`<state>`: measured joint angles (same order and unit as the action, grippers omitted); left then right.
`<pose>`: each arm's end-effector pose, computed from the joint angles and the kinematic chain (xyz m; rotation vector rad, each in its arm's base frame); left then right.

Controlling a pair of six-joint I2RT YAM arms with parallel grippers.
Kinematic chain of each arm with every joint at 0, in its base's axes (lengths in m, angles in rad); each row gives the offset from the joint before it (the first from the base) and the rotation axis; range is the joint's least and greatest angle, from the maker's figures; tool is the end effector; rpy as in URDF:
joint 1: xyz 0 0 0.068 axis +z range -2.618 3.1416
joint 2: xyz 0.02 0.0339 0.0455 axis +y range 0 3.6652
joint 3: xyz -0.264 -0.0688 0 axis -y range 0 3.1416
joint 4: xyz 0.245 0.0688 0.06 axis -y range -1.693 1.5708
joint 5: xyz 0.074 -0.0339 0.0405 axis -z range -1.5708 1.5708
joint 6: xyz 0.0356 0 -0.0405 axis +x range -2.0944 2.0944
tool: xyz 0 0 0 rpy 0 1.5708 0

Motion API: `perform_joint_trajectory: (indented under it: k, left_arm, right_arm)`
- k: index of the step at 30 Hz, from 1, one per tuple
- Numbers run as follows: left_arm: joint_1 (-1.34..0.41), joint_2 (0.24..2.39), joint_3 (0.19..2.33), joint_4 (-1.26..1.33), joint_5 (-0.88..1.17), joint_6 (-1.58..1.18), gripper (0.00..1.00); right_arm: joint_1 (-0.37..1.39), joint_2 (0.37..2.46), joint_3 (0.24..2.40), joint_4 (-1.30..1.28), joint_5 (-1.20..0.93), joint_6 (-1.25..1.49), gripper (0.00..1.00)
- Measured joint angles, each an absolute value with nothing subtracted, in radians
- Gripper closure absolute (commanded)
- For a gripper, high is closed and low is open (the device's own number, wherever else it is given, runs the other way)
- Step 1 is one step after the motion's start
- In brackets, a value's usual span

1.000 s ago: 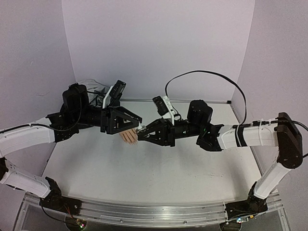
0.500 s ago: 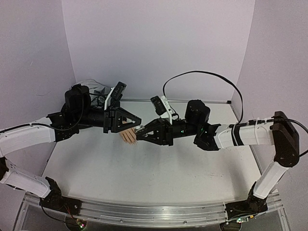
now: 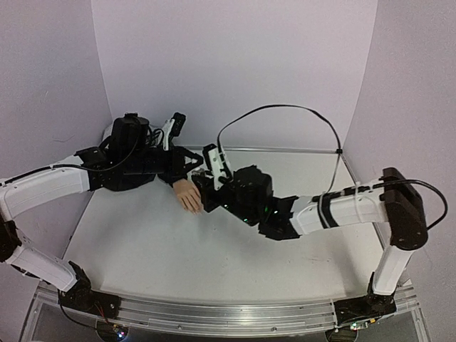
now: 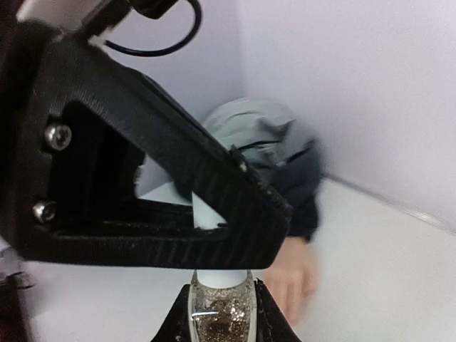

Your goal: Paint the nails

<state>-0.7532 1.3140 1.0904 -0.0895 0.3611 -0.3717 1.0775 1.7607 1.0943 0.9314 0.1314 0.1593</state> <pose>0.2155 -0.2193 0.3400 0.6403 1.9147 -1.0853 0.1959 0.3545 0.2971 -0.5003 1.2774 0.9628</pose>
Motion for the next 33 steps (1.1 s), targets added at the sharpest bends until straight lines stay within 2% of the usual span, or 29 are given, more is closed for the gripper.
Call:
perform_joint_trajectory:
  k: [3, 5, 8, 10, 14, 16, 20, 22, 25, 30, 33]
  left_arm:
    - [-0.763, 1.350, 1.150, -0.196, 0.204, -0.391, 1.00]
    - [-0.764, 1.382, 1.179, -0.246, 0.141, -0.401, 1.00]
    - [-0.768, 1.406, 1.197, -0.279, 0.109, -0.416, 0.98]
    - [-0.766, 1.404, 1.208, -0.294, 0.104, -0.419, 0.82]
    - [-0.735, 1.385, 1.203, -0.292, 0.154, -0.424, 0.33]
    - [-0.714, 1.358, 1.176, -0.267, 0.208, -0.429, 0.22]
    - [-0.662, 1.298, 1.103, -0.202, 0.339, -0.449, 0.11]
    - [-0.645, 1.276, 1.070, -0.163, 0.407, -0.450, 0.07]
    - [-0.642, 1.269, 1.041, -0.075, 0.549, -0.461, 0.08]
    - [-0.680, 1.269, 1.031, 0.043, 0.697, -0.469, 0.22]
    - [-0.728, 1.276, 1.032, 0.102, 0.753, -0.462, 0.27]
  right_arm:
    - [1.153, 1.914, 1.199, 1.019, 0.514, -0.025, 1.00]
    - [1.161, 1.980, 1.247, 1.036, 0.601, -0.097, 1.00]
    - [1.156, 1.994, 1.252, 1.029, 0.603, -0.146, 1.00]
    - [1.148, 1.990, 1.252, 1.029, 0.566, -0.156, 1.00]
    - [1.082, 1.940, 1.228, 0.980, 0.315, -0.123, 1.00]
    - [1.025, 1.903, 1.204, 0.946, 0.165, -0.086, 1.00]
    - [0.906, 1.826, 1.157, 0.888, -0.124, 0.003, 1.00]
    - [0.844, 1.796, 1.139, 0.873, -0.289, 0.066, 1.00]
    - [0.765, 1.775, 1.123, 0.872, -0.565, 0.178, 1.00]
    - [0.722, 1.775, 1.120, 0.930, -0.936, 0.362, 1.00]
    - [0.730, 1.775, 1.105, 1.026, -1.060, 0.457, 1.00]
